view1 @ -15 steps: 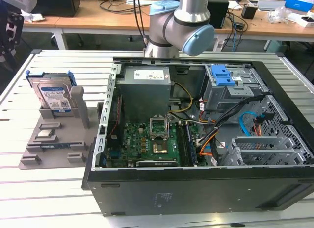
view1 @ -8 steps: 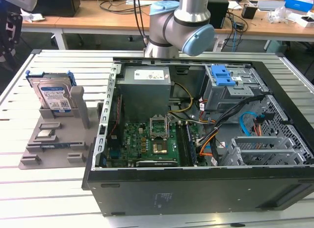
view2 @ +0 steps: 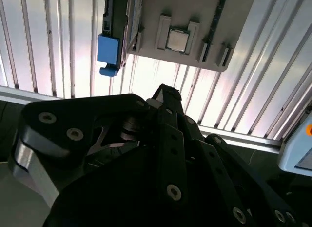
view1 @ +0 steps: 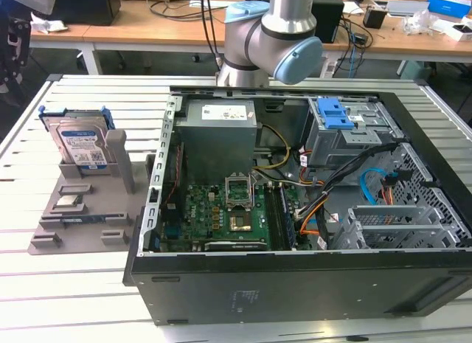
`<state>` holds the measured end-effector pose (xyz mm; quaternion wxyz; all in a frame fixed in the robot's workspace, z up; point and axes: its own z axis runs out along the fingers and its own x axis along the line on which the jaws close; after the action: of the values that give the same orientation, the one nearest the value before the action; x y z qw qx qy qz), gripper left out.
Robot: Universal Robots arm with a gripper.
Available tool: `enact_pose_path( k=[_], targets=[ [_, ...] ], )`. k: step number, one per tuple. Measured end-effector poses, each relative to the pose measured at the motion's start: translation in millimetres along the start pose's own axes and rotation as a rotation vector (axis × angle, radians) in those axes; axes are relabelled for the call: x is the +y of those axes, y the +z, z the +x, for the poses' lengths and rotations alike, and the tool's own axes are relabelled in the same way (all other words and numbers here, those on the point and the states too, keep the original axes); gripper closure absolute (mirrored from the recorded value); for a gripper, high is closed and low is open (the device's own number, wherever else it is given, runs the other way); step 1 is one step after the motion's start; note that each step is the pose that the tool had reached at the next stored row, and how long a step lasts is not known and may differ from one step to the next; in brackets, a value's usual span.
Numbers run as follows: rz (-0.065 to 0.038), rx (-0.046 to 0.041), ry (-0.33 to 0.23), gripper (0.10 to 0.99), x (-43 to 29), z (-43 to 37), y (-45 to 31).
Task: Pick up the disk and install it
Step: 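Pick up the disk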
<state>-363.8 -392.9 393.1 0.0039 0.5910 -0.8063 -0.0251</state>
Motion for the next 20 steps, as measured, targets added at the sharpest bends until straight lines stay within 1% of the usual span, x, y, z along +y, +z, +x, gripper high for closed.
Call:
enact_pose_path(
  k=[3, 9, 20],
  targets=[
    [-0.001, 0.0018, -0.039, 0.980, 0.0, 0.0, 0.0],
    [-0.002, 0.0043, -0.096, 0.980, 0.0, 0.0, 0.0],
    [-0.004, 0.0080, -0.178, 0.980, 0.0, 0.0, 0.0]
  ],
)
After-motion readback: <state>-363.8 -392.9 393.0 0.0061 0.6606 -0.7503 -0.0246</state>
